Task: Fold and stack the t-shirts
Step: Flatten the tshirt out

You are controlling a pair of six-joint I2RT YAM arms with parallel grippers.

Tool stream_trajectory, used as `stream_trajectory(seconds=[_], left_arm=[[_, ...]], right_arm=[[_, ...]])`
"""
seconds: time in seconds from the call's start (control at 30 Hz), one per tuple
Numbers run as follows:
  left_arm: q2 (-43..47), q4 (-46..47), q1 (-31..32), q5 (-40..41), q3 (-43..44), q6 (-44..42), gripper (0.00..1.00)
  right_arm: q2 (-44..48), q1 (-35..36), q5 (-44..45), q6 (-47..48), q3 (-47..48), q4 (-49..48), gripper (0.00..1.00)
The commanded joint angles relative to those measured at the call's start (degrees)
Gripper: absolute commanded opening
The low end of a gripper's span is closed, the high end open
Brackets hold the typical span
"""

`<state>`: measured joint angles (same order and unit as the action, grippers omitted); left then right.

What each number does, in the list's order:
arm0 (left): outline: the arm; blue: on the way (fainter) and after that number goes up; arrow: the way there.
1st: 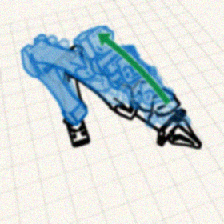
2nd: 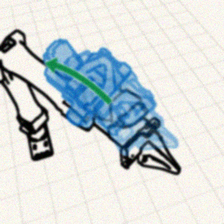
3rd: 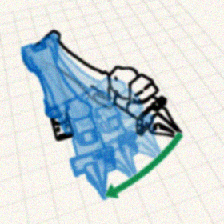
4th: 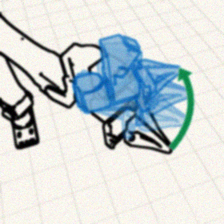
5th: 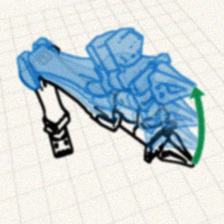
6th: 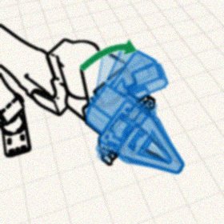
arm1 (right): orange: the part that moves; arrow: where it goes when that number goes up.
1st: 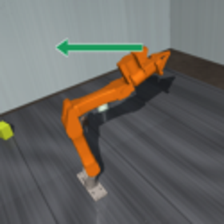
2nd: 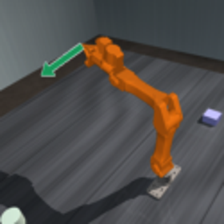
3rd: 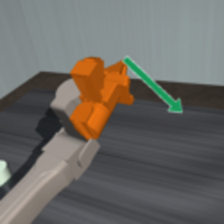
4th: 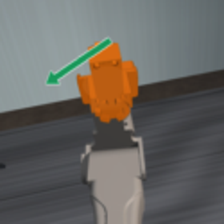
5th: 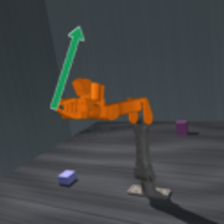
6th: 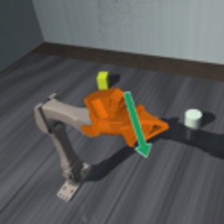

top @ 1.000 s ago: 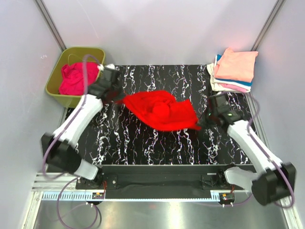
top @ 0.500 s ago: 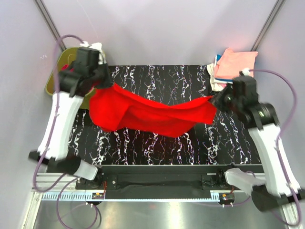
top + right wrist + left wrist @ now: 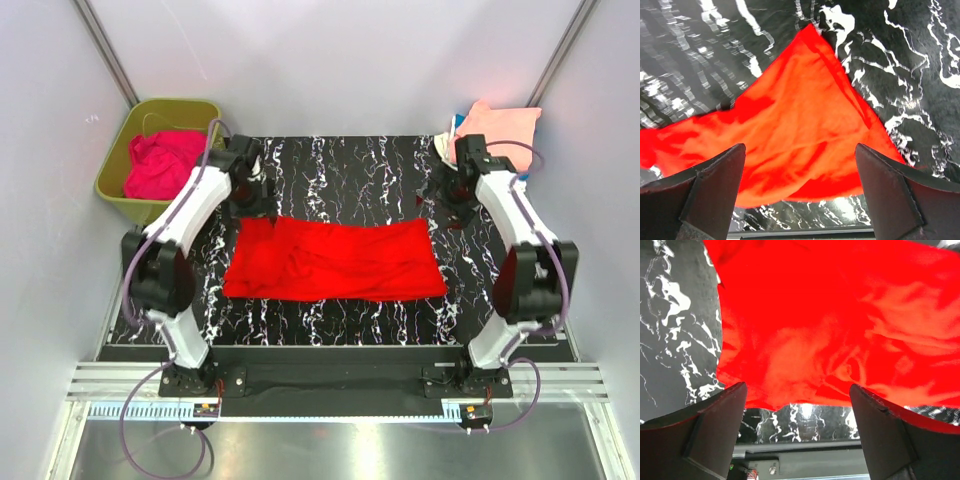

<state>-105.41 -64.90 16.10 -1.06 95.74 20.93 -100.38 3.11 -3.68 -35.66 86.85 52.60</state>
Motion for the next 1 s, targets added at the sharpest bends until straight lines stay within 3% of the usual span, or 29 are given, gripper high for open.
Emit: stream_trajectory(seconds=[0.0,0.23,0.43,0.67,0.97], left_arm=[[11.9,6.2,-0.1,1.0,-6.2,1.1,0.87],[25.4,16.8,-4.7,3.2,-28.8,6.3,0.76],[30.3,28.8,-14.6,-2.6,-44.7,10.1,0.68],[25.8,34.9,-16.0,-1.0,-47.4,12.5,0.58],[23.7,37.5,-16.0,2.5,-51.3,16.2,0.54]], right_arm=[[9.7,0.2,-1.6,0.2,-6.7,-2.6,0.97],[19.0,0.3,-9.8,0.1,-23.0,-12.2,0.94],[24.5,0.4,-17.9,0.2,-31.2,-22.3,0.92],[24.0,1.2,-20.0,1.9,-31.8,-22.5,0.89],[24.9,1.1,-21.1,2.4,-33.1,-22.4,0.89]])
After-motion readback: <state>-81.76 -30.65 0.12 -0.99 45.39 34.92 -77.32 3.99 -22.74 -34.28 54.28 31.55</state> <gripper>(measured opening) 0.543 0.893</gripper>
